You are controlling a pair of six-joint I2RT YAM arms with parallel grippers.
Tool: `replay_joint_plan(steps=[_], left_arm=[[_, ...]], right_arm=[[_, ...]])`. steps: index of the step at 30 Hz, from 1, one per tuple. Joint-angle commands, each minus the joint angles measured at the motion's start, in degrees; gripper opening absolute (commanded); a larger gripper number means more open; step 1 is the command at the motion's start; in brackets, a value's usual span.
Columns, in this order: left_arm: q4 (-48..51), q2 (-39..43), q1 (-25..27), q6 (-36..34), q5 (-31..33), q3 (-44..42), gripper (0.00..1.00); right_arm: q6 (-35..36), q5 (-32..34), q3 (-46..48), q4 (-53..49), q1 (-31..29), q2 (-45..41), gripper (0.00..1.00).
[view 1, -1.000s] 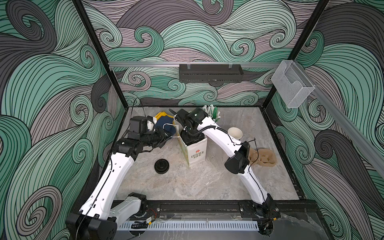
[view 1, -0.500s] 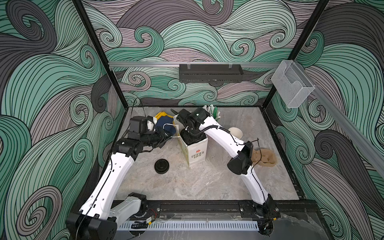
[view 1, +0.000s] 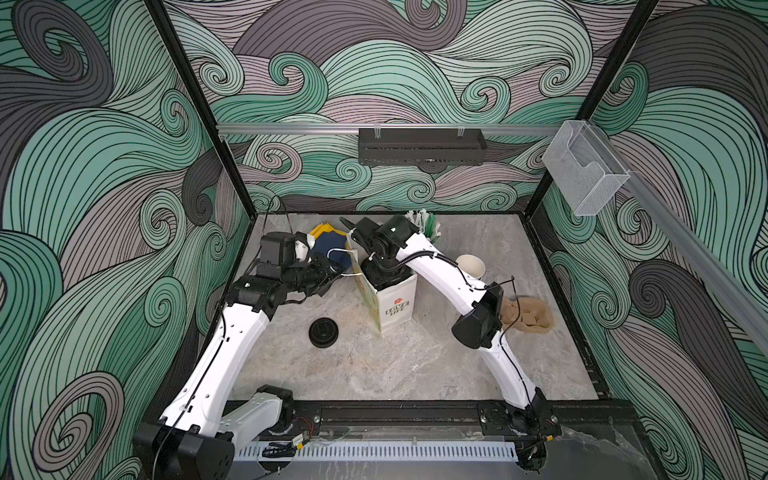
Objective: Pack the takeout coffee
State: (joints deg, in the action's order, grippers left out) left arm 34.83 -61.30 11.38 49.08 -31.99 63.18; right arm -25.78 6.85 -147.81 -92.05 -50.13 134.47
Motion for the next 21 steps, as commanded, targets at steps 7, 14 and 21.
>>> replay_joint_plan(steps=[7, 14, 21], left_arm=[[-0.29, 0.43, -0.35, -0.88, -0.62, -0.16, 0.15], [-0.57, 0.35, -0.30, -0.74, -0.80, -0.16, 0.14], [-0.57, 0.21, -0.32, -0.74, -0.88, -0.16, 0.13]], right_arm=[[-0.28, 2.64, 0.72, -7.80, 0.38, 1.57, 0.61], [-0.15, 3.17, 2.51, -6.03, 0.74, 1.67, 0.61], [0.45, 2.17, 2.91, -4.46, 0.91, 2.29, 0.61]])
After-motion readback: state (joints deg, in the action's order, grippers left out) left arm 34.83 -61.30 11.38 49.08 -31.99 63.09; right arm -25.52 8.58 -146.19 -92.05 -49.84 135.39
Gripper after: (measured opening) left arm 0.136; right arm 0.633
